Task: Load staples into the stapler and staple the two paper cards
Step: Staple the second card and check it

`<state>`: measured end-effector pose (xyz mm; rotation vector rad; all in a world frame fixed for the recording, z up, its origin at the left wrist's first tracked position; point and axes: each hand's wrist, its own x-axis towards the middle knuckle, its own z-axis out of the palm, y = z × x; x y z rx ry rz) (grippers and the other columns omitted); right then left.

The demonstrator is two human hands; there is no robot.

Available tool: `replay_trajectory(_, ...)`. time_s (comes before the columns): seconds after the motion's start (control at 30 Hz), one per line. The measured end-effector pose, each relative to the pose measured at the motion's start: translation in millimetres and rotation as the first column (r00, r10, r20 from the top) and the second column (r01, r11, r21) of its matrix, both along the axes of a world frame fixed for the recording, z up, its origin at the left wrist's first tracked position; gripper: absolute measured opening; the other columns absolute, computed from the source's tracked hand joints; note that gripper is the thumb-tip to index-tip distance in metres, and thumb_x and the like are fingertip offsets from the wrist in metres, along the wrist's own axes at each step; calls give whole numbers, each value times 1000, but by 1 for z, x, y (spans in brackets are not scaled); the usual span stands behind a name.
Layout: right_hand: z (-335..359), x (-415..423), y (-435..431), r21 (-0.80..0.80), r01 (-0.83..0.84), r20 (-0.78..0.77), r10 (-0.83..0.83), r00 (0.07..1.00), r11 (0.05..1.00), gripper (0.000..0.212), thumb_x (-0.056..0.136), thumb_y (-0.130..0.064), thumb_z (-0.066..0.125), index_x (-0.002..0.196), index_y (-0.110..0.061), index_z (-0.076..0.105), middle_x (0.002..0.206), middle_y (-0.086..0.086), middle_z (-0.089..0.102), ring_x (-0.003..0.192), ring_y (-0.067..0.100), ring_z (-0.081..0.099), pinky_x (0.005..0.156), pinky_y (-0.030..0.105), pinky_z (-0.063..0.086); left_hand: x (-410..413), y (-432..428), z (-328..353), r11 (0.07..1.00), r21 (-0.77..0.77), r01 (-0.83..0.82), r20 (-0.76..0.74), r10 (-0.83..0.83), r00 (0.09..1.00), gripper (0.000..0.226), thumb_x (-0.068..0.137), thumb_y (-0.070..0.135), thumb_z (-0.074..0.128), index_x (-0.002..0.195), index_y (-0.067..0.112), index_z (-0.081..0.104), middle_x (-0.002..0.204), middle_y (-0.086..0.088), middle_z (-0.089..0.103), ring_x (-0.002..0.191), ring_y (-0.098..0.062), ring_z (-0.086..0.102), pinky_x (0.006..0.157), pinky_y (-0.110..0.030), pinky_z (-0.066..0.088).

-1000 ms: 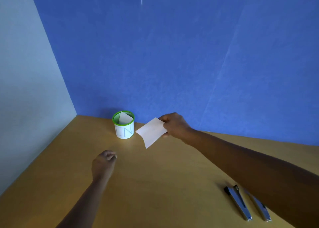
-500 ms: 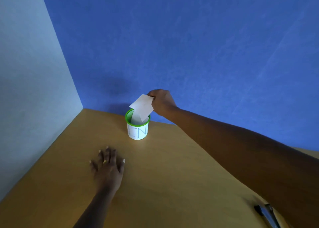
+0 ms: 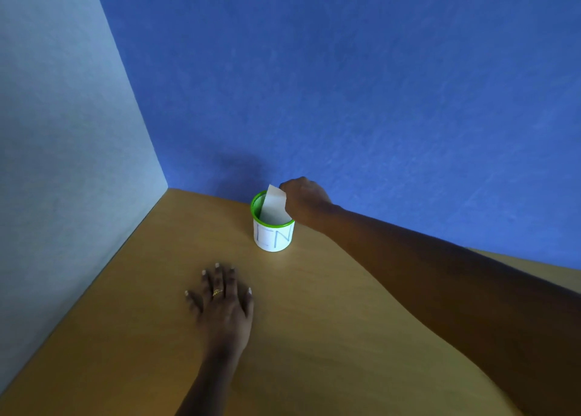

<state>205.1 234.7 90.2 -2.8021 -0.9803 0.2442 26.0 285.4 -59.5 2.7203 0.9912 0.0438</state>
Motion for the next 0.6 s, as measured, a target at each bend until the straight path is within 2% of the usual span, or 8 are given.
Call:
replay_trajectory(0.1, -5, -4, 4, -96, -59, 65, 66, 996, 994, 38, 89, -6, 43, 124, -14, 54, 123, 11, 57, 112, 30, 56, 86, 33, 46, 0, 1, 0, 1000, 20, -8, 14, 8, 1000, 60, 83, 41, 31, 122, 6, 61, 129, -20, 58, 119, -41, 54, 97, -64, 34)
replay_trajectory(0.2, -11, -9, 6, -208, -123, 117, 150, 982, 970, 36, 90, -6, 46, 125, -12, 52, 123, 11, 55, 114, 28, 53, 83, 33, 43, 1, 0, 1, 1000, 17, -11, 17, 10, 1000, 61, 83, 42, 31, 124, 6, 60, 131, -19, 57, 121, -40, 53, 98, -64, 34)
replay_trajectory(0.37, -19, -13, 9, -300, -186, 88, 221, 971, 936, 37, 89, -4, 47, 126, -6, 49, 128, 13, 49, 119, 29, 42, 82, 35, 41, 0, 0, -1, 999, 40, -15, 6, 14, 1000, 61, 83, 42, 32, 123, 6, 60, 131, -18, 57, 121, -40, 53, 97, -64, 35)
replay_trajectory(0.5, -19, -12, 10, -303, -193, 72, 225, 972, 933, 36, 89, -3, 46, 126, -4, 49, 129, 13, 49, 121, 29, 41, 85, 36, 42, 0, 0, -1, 999, 50, -10, 15, 9, 1000, 61, 83, 42, 32, 123, 6, 60, 131, -18, 57, 122, -39, 52, 98, -63, 34)
replay_trajectory(0.6, -17, -14, 9, -235, -155, 51, 171, 984, 960, 34, 90, -2, 44, 124, -3, 49, 126, 16, 52, 117, 30, 48, 87, 36, 44, -1, 1, -3, 997, 75, -8, 39, 6, 999, 61, 84, 42, 32, 124, 6, 59, 131, -18, 56, 122, -39, 52, 98, -63, 34)
